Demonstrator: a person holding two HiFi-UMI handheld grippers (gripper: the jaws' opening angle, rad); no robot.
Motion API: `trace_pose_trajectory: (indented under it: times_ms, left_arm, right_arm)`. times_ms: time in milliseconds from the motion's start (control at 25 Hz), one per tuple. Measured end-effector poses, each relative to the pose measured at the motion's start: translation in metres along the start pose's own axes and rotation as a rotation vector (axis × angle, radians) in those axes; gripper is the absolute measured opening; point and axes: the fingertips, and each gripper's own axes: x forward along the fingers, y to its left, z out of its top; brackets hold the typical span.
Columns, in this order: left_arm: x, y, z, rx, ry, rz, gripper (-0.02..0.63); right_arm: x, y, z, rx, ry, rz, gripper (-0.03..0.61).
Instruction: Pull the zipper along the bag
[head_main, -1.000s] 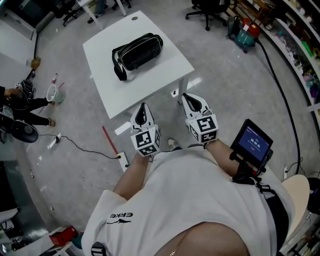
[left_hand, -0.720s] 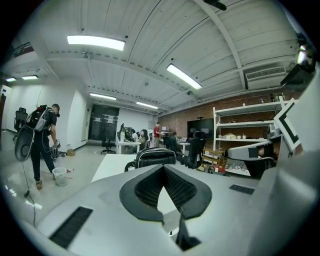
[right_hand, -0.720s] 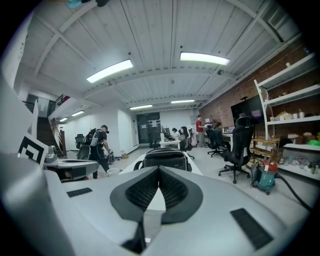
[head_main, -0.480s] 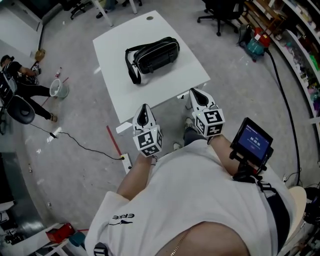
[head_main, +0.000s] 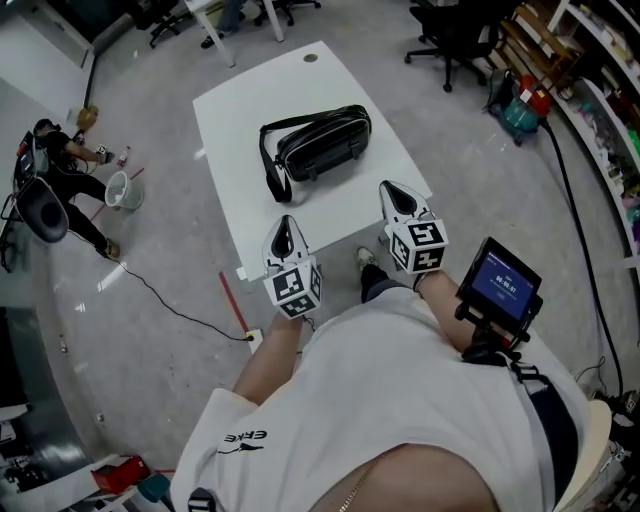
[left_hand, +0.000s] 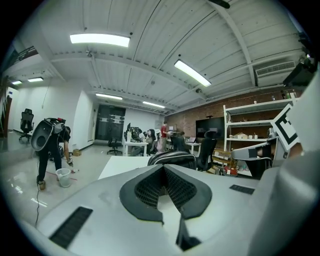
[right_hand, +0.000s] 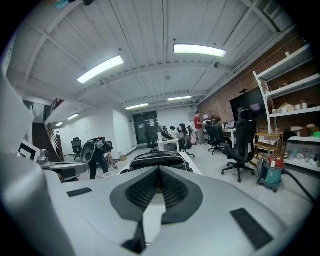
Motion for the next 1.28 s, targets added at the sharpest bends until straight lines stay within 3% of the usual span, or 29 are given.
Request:
trace_pose_trajectory:
  times_ms: [440, 720, 1000, 1280]
  left_arm:
    - [0.081, 0.004, 0.000, -0.013, 0.037, 0.059, 0.003]
    - [0.170, 0.015, 0.005, -0.030, 0.071, 0.103, 0.003]
    - [0.165, 0.024, 0.007, -0.028, 0.078, 0.142, 0.003]
    - [0.151, 0.034, 0.017, -0.010, 0.079, 0.179, 0.003]
  right_arm:
    - [0.069, -0.061, 0.015, 0.029, 0.017, 0.024, 0.005]
    - [0.146, -0.113, 0.021, 0.066, 0.055, 0.023, 0.005]
    - [0.152, -0.117, 0.008, 0.135, 0.079, 0.039, 0.005]
    - [0.155, -0.122, -0.004, 0.273, 0.079, 0.053, 0.006]
